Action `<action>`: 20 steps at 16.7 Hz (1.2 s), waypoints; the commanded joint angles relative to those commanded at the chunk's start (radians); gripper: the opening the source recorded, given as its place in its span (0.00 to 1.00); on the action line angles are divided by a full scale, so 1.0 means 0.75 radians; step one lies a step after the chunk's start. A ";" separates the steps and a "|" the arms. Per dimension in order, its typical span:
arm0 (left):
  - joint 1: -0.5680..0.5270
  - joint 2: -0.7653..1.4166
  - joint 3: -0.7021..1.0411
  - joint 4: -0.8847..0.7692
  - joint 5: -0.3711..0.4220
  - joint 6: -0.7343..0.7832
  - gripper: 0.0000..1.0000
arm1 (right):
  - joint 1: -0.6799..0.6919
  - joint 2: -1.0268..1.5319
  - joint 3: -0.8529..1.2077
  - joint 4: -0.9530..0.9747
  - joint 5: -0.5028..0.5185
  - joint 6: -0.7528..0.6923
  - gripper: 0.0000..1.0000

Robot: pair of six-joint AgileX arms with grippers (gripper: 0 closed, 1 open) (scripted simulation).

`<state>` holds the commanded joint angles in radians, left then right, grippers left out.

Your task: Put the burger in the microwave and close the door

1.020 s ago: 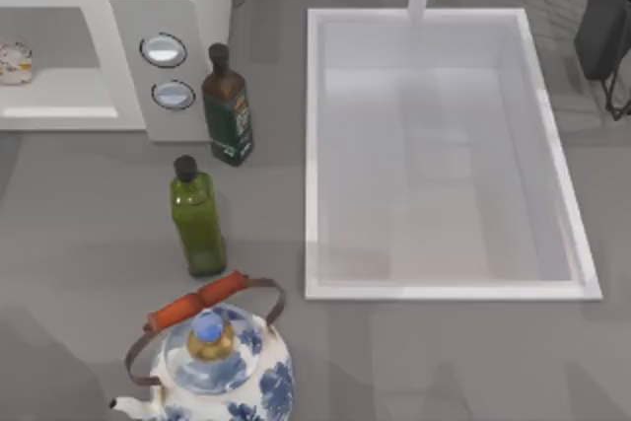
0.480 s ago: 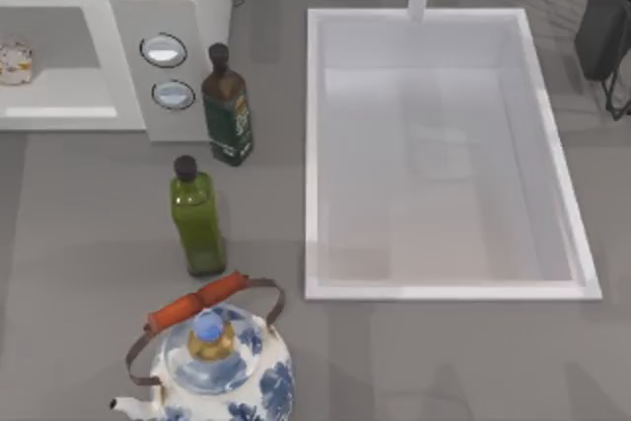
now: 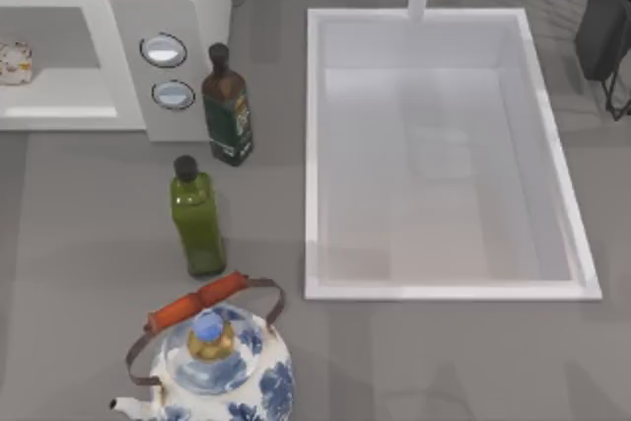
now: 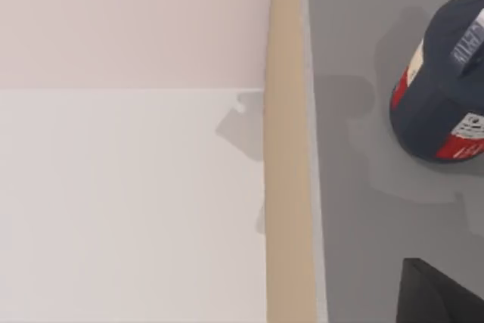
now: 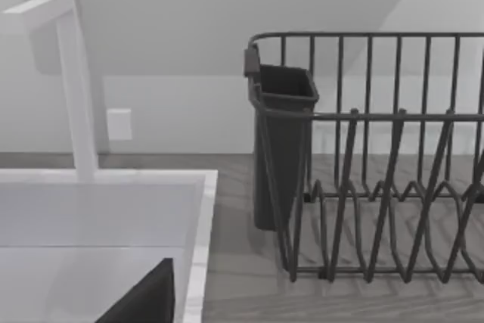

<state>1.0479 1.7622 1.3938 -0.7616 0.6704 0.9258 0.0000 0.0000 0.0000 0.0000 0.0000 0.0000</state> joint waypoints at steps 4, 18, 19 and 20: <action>0.001 0.048 -0.109 0.153 0.004 0.003 0.00 | 0.000 0.000 0.000 0.000 0.000 0.000 1.00; -0.055 0.063 -0.445 0.554 -0.013 -0.042 0.00 | 0.000 0.000 0.000 0.000 0.000 0.000 1.00; -0.082 0.017 -0.502 0.580 -0.025 -0.068 0.00 | 0.000 0.000 0.000 0.000 0.000 0.000 1.00; -0.109 -0.030 -0.568 0.607 -0.039 -0.098 0.00 | 0.000 0.000 0.000 0.000 0.000 0.000 1.00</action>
<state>0.9663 1.7399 0.9676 -0.3060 0.6411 0.8523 0.0000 0.0000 0.0000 0.0000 0.0000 0.0000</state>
